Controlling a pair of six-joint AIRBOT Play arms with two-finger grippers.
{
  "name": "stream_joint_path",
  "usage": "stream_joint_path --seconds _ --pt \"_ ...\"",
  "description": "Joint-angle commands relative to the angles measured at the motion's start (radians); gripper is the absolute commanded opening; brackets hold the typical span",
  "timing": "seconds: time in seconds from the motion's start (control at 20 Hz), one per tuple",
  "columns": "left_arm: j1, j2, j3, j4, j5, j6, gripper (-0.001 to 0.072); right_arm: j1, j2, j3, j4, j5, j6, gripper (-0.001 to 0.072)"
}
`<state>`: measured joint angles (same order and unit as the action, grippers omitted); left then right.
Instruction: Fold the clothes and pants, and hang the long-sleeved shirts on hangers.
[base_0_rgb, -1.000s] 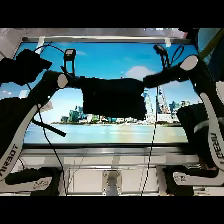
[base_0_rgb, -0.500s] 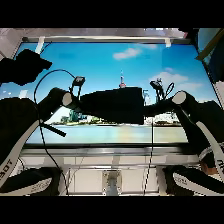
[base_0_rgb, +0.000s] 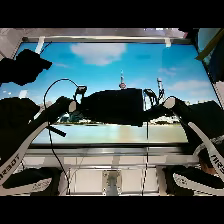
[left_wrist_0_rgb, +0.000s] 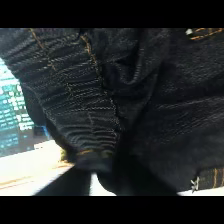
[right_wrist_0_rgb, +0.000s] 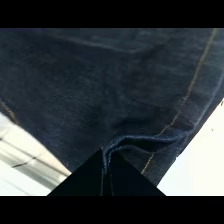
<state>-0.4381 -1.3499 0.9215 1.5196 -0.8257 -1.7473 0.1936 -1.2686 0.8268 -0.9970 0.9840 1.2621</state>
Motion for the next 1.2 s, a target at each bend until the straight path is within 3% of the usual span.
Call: stream_joint_path --seconds 0.0,0.05,0.1,0.15,0.3,0.45,0.55,0.6,0.65,0.7,0.85,1.05,1.15 --pt "0.013 0.02 0.033 -0.002 0.022 -0.004 0.0474 0.0 0.067 0.051 -0.002 0.061 0.005 0.0076" --pt "0.022 0.043 0.054 -0.001 0.022 -0.004 0.0526 -0.001 0.098 0.08 -0.007 0.096 0.006 0.0207" --pt "0.032 0.077 0.077 -0.002 0.022 -0.004 0.0526 0.0 0.132 0.12 -0.022 0.156 0.006 0.0345" --pt "0.043 0.116 0.097 -0.002 0.022 -0.004 0.0526 -0.001 0.163 0.159 -0.041 0.216 0.007 0.0413" --pt "0.062 0.273 0.124 -0.001 0.026 -0.004 0.0525 -0.001 0.256 0.287 -0.187 0.33 0.02 0.0411" --pt "0.064 0.412 0.124 -0.001 0.026 -0.003 0.0525 0.0 0.315 0.444 -0.313 0.307 -0.006 0.0406" --pt "0.064 0.473 0.124 -0.002 0.026 -0.004 0.0525 -0.001 0.316 0.494 -0.328 0.266 0.003 0.0332" --pt "0.064 0.493 0.124 -0.002 0.026 -0.004 0.0524 -0.001 0.308 0.476 -0.357 0.262 0.025 0.0333" --pt "0.064 0.509 0.124 -0.002 0.024 -0.004 0.0525 -0.011 0.299 0.439 -0.367 0.262 0.068 0.0426" --pt "0.064 0.52 0.124 -0.003 0.021 -0.004 0.0524 -0.04 0.293 0.383 -0.346 0.256 0.087 0.0494" --pt "0.064 0.539 0.124 -0.005 -0.016 -0.004 0.0523 -0.229 0.314 0.156 -0.174 0.074 0.076 0.0536" --pt "0.064 0.538 0.122 -0.005 -0.032 -0.011 0.0523 -0.493 0.33 -0.203 0.261 -0.257 -0.084 0.0561" --pt "0.064 0.538 0.122 -0.001 -0.031 -0.055 0.0523 -0.584 0.255 -0.311 0.451 -0.237 -0.212 0.056"
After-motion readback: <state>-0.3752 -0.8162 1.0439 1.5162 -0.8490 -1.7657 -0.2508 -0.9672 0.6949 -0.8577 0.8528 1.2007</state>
